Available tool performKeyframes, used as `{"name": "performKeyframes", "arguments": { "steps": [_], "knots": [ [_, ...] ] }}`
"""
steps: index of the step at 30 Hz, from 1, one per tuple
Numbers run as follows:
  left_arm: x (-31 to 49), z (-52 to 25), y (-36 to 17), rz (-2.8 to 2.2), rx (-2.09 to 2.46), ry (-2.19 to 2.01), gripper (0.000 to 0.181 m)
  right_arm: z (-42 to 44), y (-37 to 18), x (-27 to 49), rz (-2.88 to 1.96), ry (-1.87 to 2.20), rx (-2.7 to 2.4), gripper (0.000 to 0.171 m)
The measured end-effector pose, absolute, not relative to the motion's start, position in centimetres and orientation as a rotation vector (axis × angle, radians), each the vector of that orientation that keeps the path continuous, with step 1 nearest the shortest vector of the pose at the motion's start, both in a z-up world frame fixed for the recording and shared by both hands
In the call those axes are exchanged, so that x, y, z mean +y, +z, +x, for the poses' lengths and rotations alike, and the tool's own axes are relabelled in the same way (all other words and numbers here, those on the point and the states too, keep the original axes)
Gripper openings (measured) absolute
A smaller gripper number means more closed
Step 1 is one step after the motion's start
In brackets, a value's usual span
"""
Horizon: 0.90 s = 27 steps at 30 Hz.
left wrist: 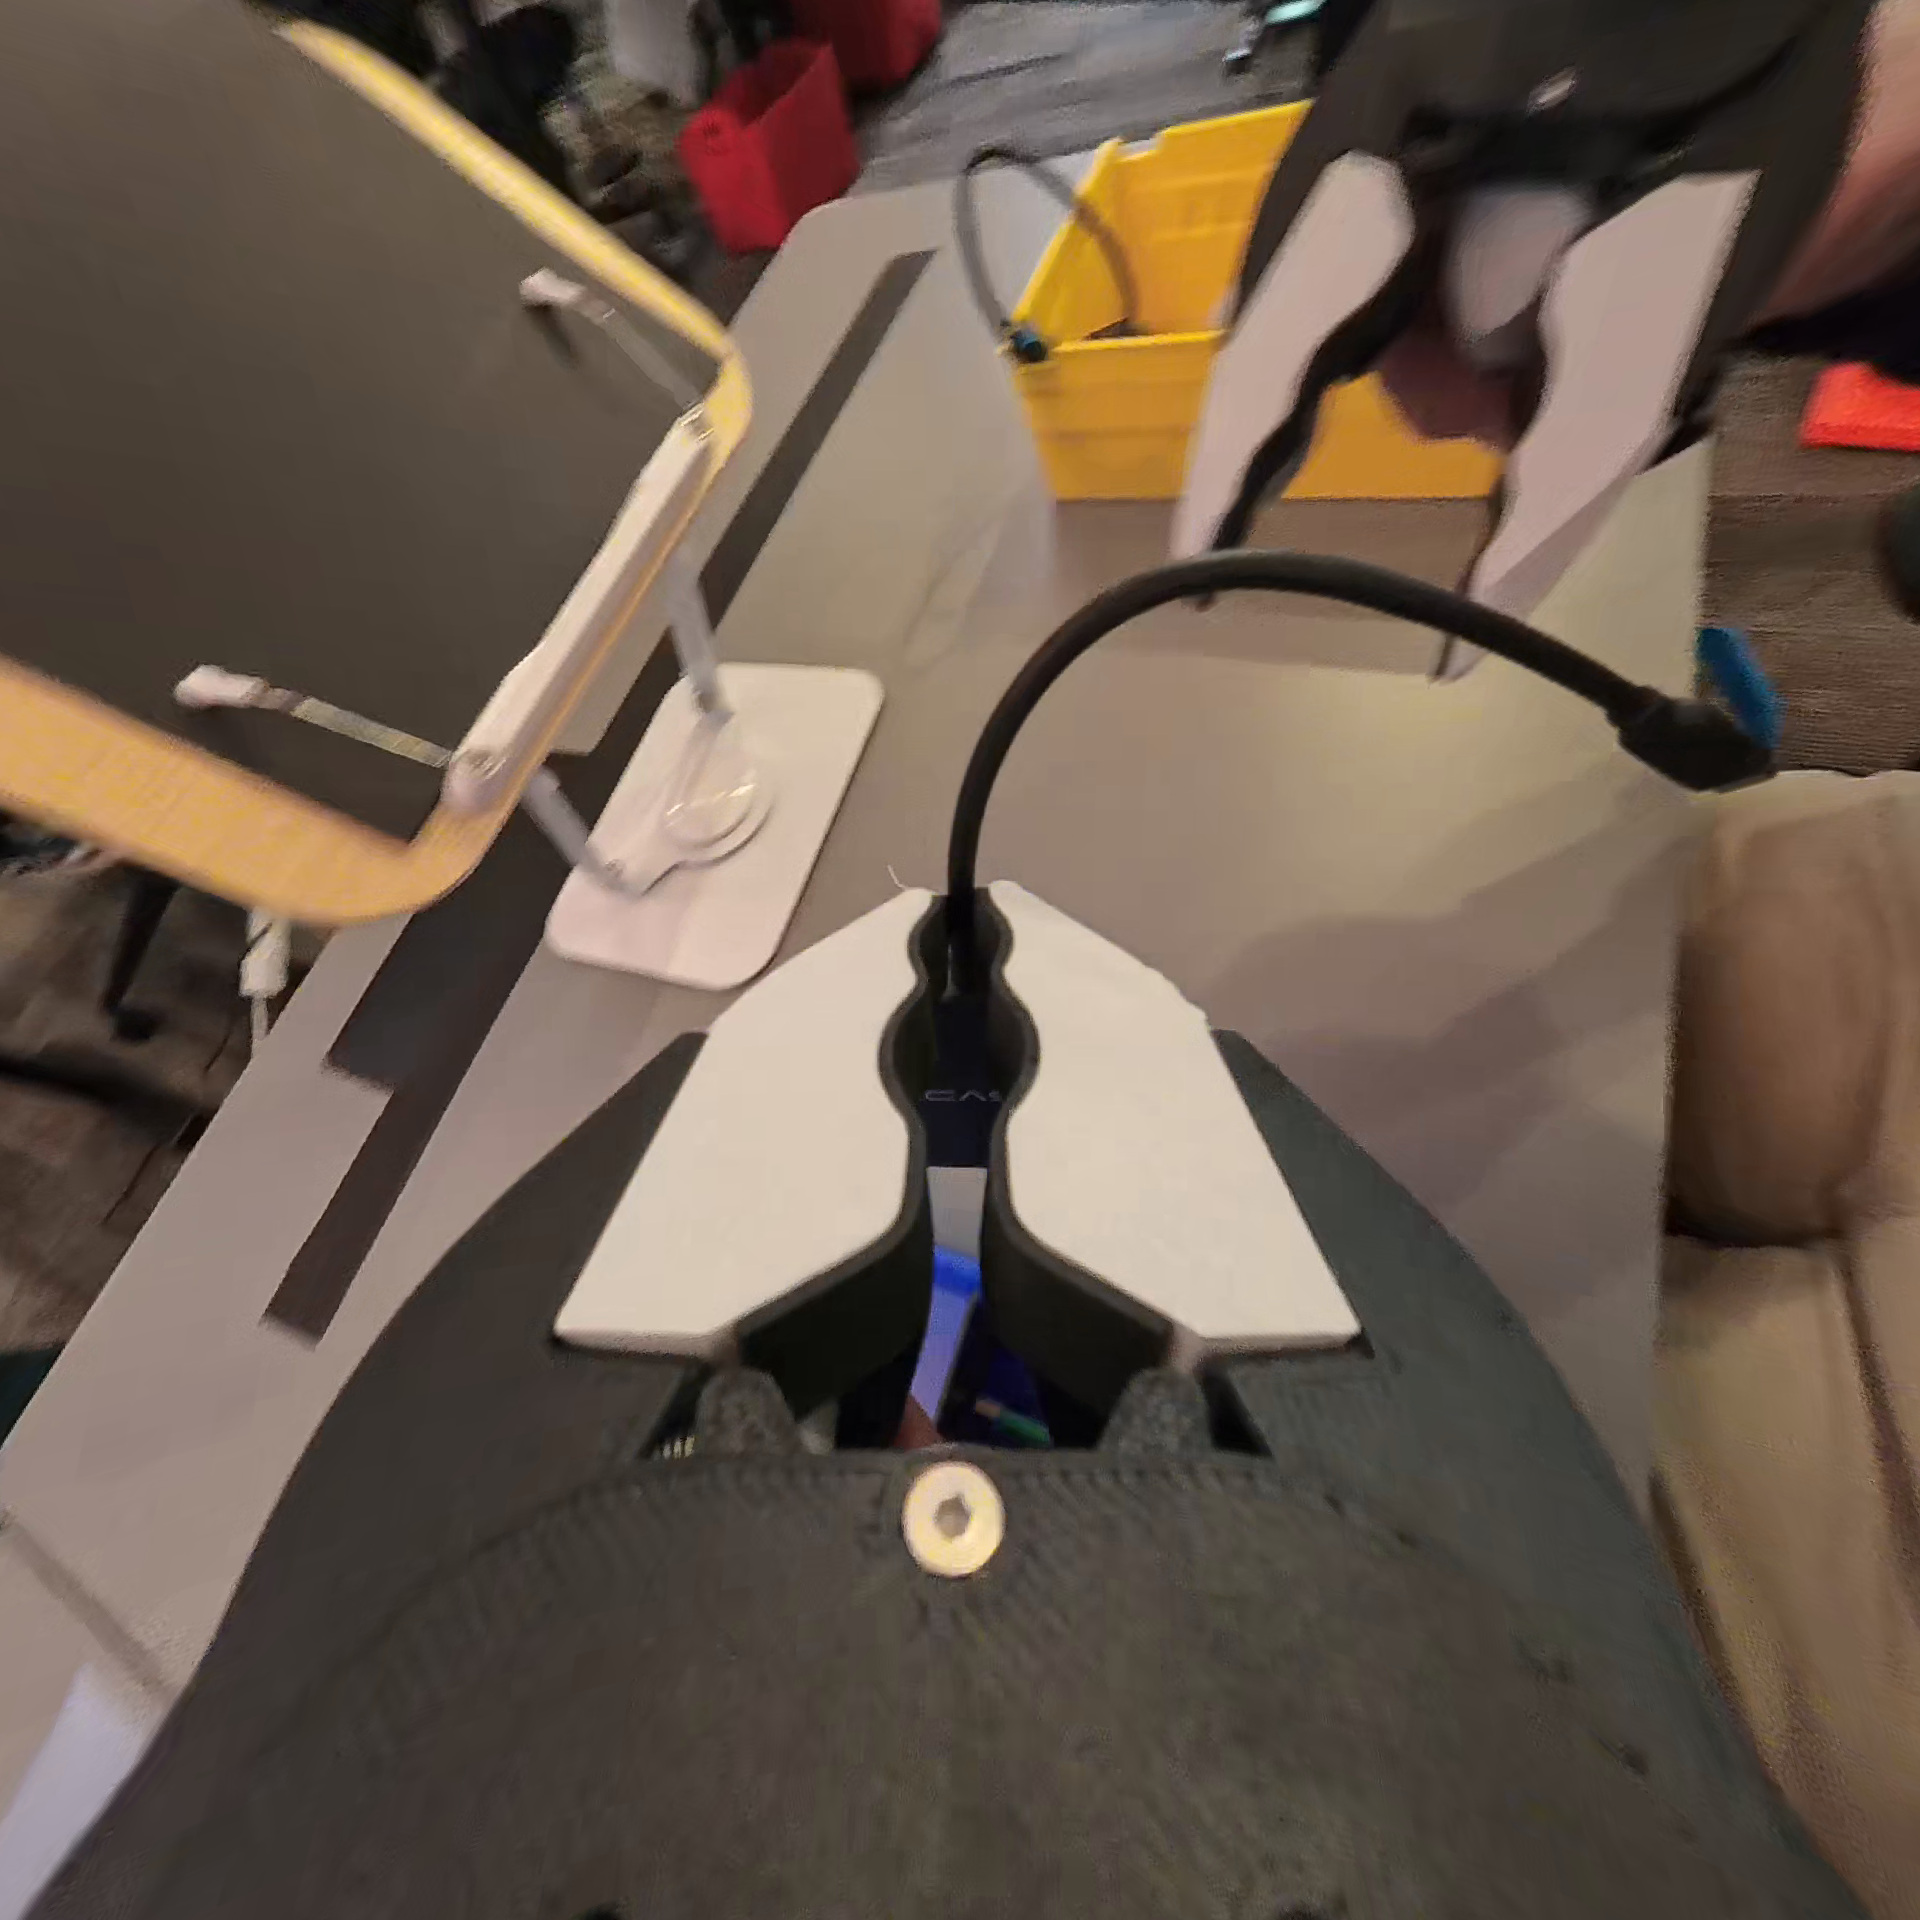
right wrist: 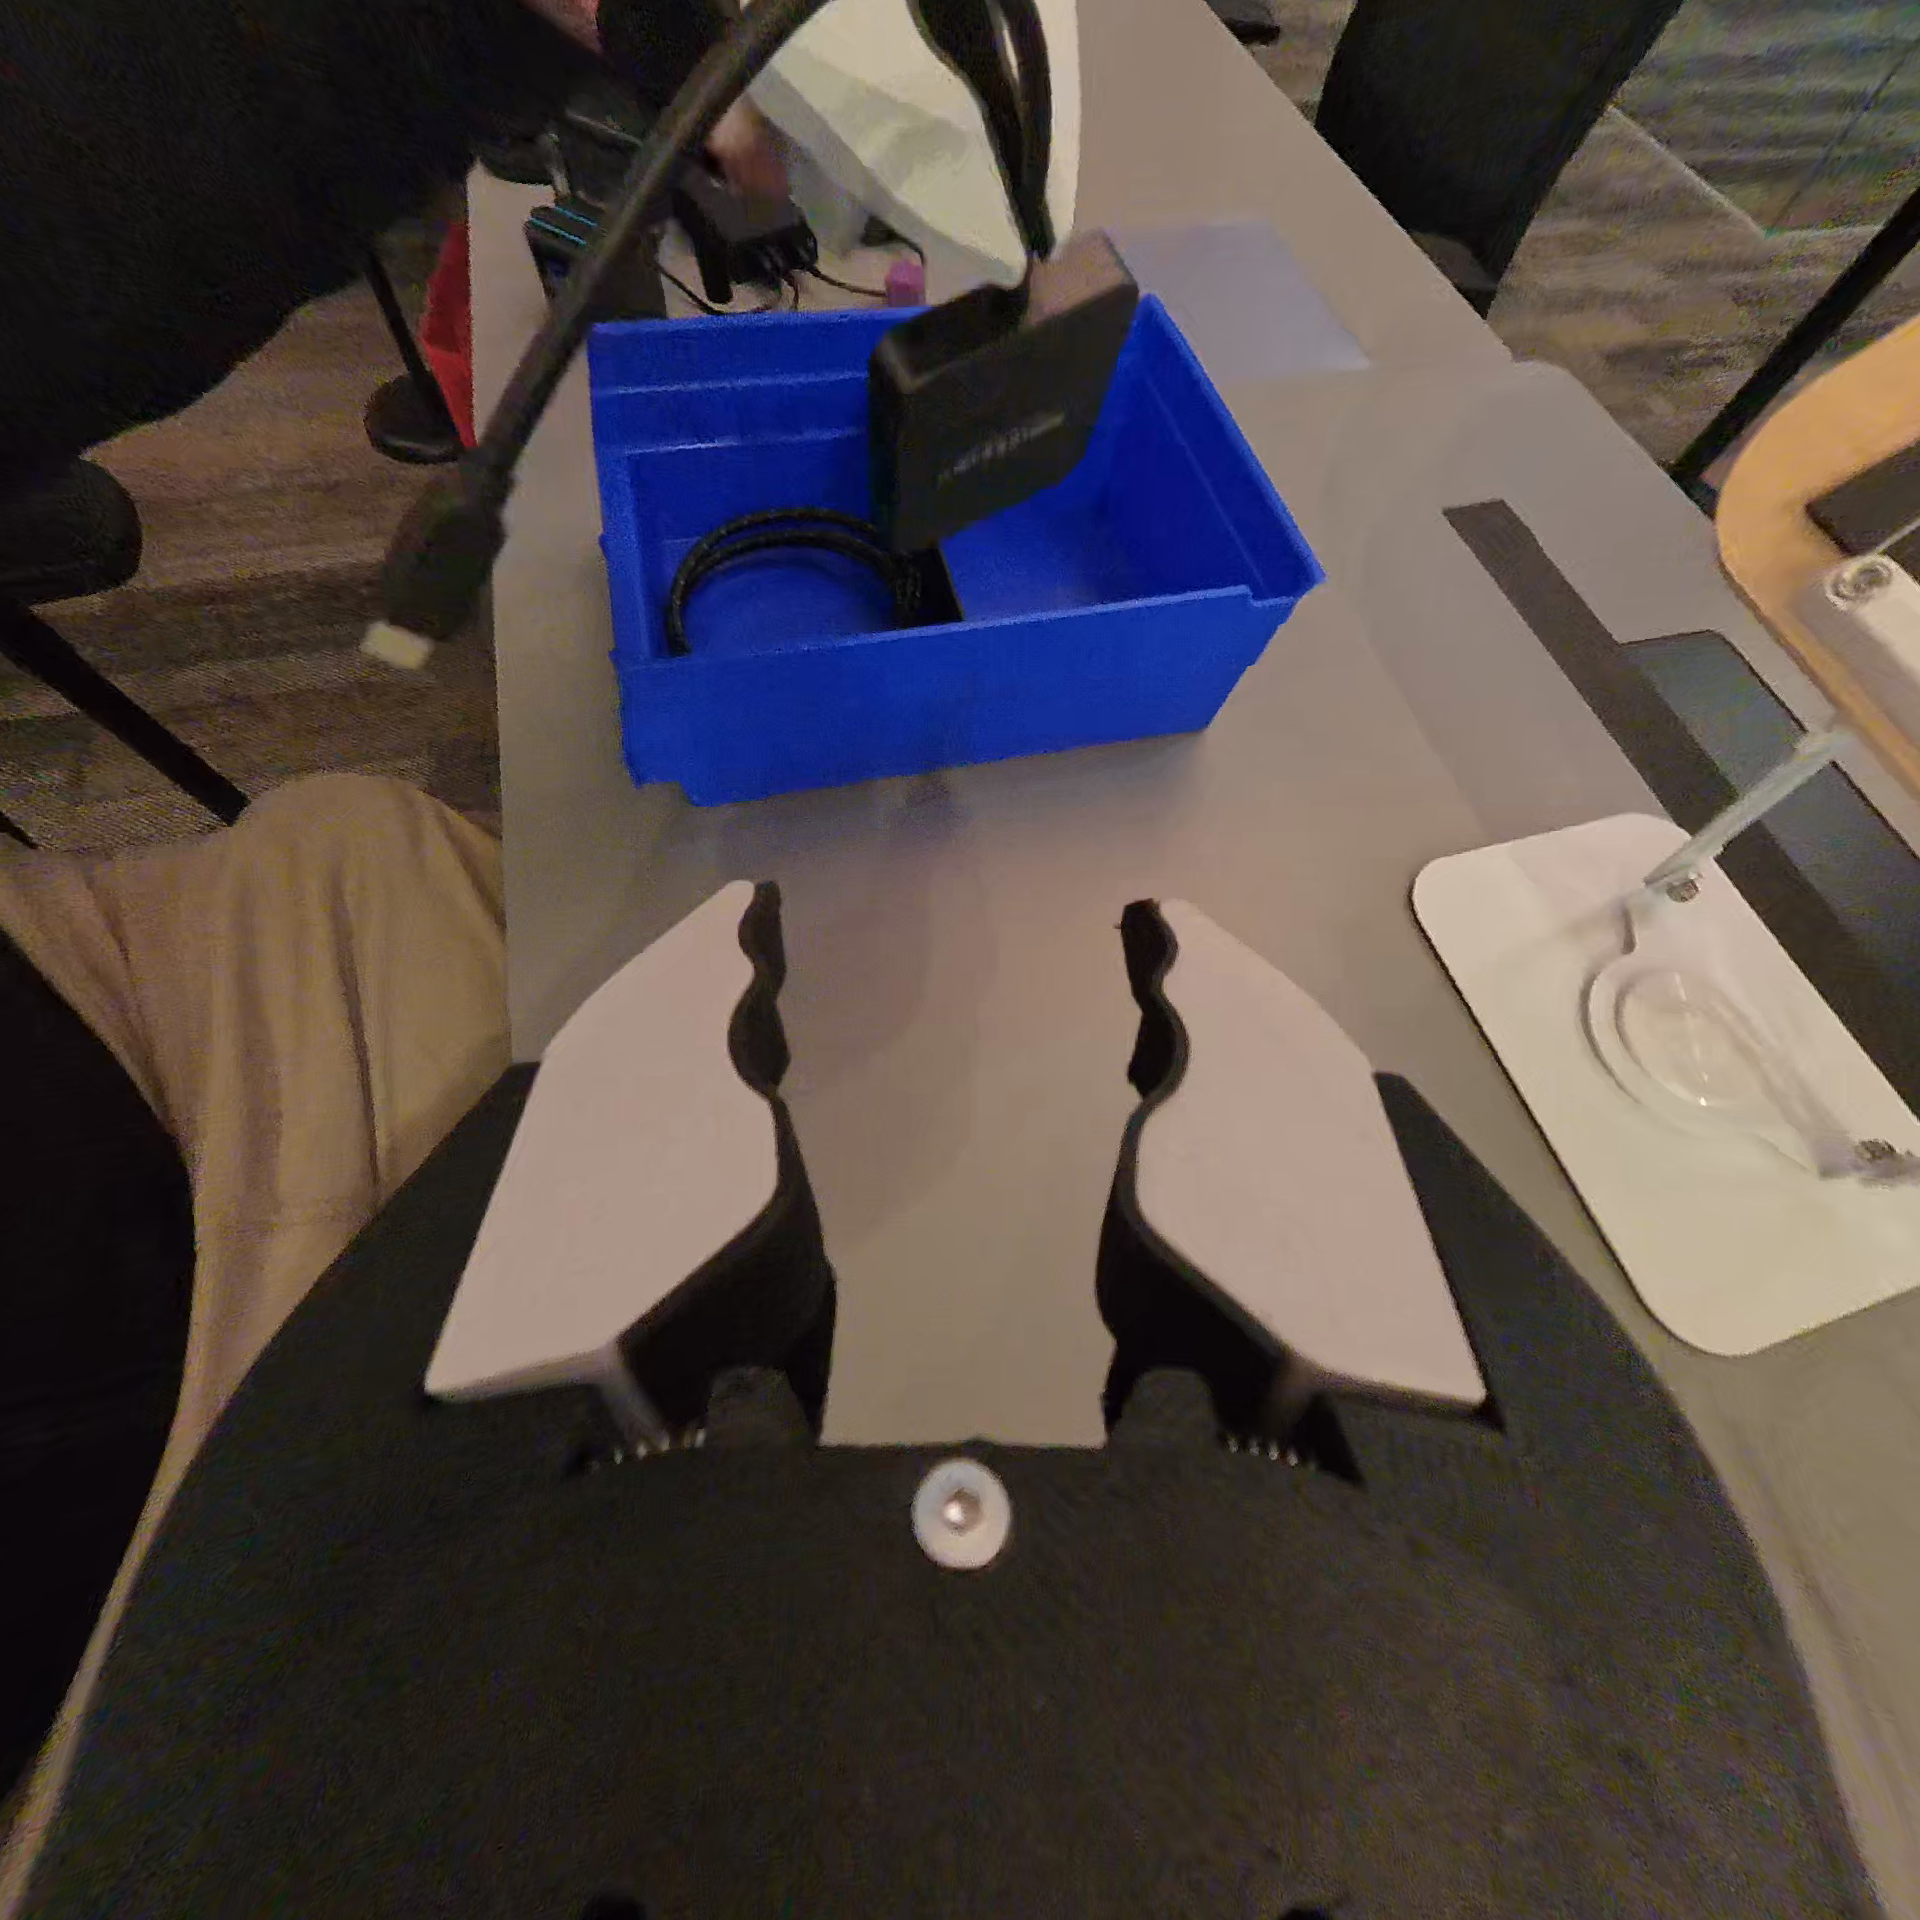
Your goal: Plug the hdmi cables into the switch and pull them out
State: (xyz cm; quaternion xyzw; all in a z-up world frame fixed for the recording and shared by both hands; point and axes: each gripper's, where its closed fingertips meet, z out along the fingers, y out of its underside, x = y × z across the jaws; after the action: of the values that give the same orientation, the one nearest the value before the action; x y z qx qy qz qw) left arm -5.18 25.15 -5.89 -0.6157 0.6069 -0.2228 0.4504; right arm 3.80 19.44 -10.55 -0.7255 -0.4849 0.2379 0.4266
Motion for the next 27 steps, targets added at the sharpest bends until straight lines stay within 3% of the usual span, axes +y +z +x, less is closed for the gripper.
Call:
{"name": "performKeyframes", "arguments": {
  "steps": [9,11,14,16,21,27],
  "knots": [
    [15.5,2.6,-6.4,-1.233,1.927,-0.858,0.004,1.2,-10.9,17.5,-1.61,0.723,-1.353,0.092],
    [14.0,3.7,-6.6,-1.186,1.995,-0.894,0.004,0.7,-11.4,16.7,-1.564,0.741,-1.408,0.088],
    [12.5,4.6,-7.2,-1.143,2.085,-0.918,0.004,0.1,-11.9,14.6,-1.493,0.825,-1.509,0.06],
    [11.9,4.8,-7.0,-1.122,2.098,-0.952,0.004,0.6,-12.4,14.2,-1.507,0.857,-1.533,0.026],
    [12.2,4.5,-5.7,-1.114,2.014,-1.0,0.004,1.5,-11.7,13.9,-1.459,0.888,-1.49,0.014],
    [13.2,4.2,-4.5,-1.128,1.868,-0.987,0.008,1.8,-10.6,14.2,-1.437,0.829,-1.442,0.013]
  ]
}}
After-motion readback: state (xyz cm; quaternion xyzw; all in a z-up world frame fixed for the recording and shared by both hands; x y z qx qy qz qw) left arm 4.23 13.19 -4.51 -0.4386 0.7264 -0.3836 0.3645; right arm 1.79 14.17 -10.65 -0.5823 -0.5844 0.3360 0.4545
